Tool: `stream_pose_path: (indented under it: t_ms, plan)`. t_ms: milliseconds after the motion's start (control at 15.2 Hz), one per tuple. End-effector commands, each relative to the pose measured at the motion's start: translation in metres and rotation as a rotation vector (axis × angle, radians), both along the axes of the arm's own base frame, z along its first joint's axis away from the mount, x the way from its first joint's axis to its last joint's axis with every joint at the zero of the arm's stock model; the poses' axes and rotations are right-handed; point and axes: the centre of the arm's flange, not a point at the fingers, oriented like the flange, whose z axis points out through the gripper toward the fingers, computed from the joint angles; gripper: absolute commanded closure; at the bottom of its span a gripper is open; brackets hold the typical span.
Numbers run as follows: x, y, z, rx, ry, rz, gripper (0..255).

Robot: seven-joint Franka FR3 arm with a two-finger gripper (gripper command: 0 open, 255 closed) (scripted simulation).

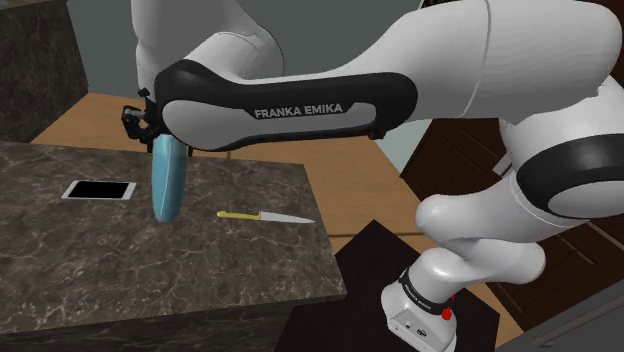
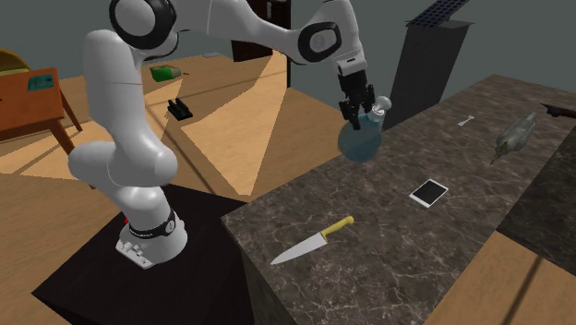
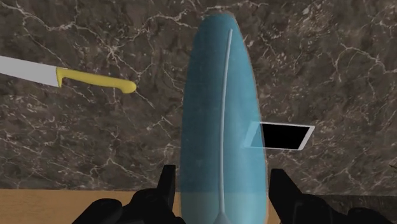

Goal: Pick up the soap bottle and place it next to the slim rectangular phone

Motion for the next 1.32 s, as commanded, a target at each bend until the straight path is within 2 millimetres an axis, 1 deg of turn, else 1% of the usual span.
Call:
stream_pose_path:
  t_ms: [0,396,1188,1254]
  plan:
    - [0.015,0.014,-0.02,0.004,0.005,-0.002,255]
    - [0.058,0.053,-0.069,0.004,0.005,-0.002,255]
    - [0.058,0.053,-0.133,0.004,0.005,-0.002,255]
    - [0.058,0.053,-0.133,0.004,0.005,-0.002,255]
